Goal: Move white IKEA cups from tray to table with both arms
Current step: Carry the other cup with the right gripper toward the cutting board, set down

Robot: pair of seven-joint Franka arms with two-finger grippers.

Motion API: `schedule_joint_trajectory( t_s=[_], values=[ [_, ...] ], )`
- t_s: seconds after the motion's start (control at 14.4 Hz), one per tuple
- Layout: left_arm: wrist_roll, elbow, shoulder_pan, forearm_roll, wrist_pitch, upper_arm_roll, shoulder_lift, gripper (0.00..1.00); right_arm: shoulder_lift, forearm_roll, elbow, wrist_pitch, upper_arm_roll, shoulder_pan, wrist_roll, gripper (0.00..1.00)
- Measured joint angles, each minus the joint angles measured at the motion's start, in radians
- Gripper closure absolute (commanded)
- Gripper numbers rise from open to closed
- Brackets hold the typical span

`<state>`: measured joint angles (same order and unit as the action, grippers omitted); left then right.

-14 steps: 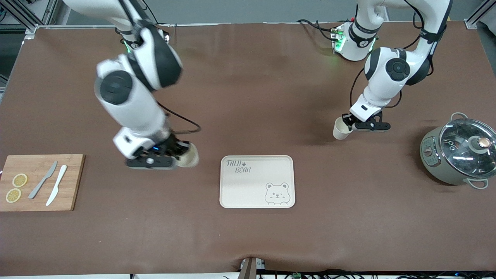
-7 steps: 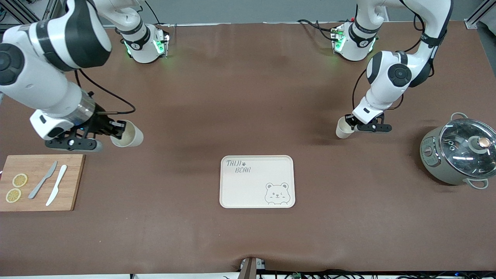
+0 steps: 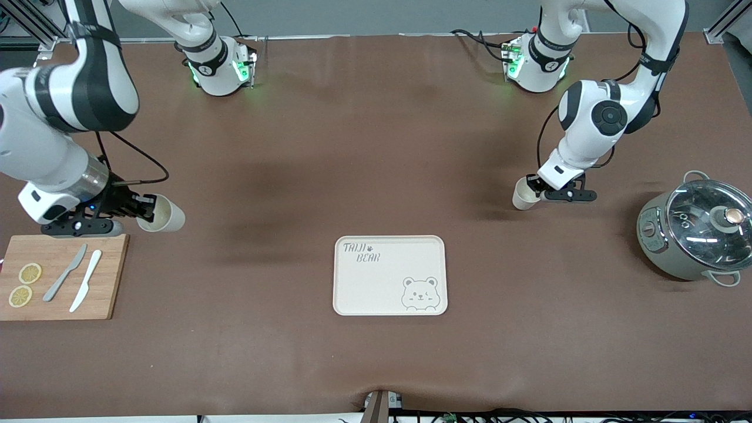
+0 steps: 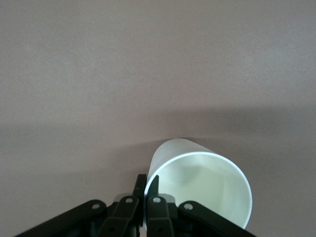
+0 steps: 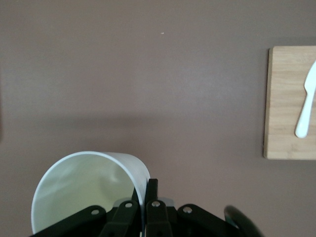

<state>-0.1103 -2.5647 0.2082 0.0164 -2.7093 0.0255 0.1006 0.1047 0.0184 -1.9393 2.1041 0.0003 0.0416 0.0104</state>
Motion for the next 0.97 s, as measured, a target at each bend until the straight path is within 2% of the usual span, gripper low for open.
schedule_joint_trajectory(
  t_s=[0.28,0.7,0.77,0.83,0.9,0.97],
  values=[
    [0.000,0.000,0.000,0.000,-0.006,0.000,0.007,1.00,0.035,0.000,-0.137,0.237,0.003,0.000,-0.005,1.00],
    [0.002,0.000,0.000,0.000,-0.006,0.000,0.007,1.00,0.267,0.000,-0.152,0.548,0.006,0.000,-0.007,1.00],
    [0.002,0.000,0.000,0.000,-0.007,0.000,0.007,0.78,0.309,0.000,-0.152,0.600,0.007,0.000,-0.007,1.00],
    [0.004,0.000,0.000,0.000,-0.007,0.000,0.007,0.04,0.346,0.000,-0.151,0.647,0.008,0.000,-0.007,1.00],
    [0.010,0.000,0.000,0.000,-0.008,0.000,0.008,0.00,0.374,0.000,-0.149,0.683,0.009,0.000,-0.007,1.00],
    [0.024,0.000,0.000,0.000,-0.008,0.000,0.010,0.00,0.373,0.001,-0.148,0.689,0.011,0.000,-0.012,1.00]
  ],
)
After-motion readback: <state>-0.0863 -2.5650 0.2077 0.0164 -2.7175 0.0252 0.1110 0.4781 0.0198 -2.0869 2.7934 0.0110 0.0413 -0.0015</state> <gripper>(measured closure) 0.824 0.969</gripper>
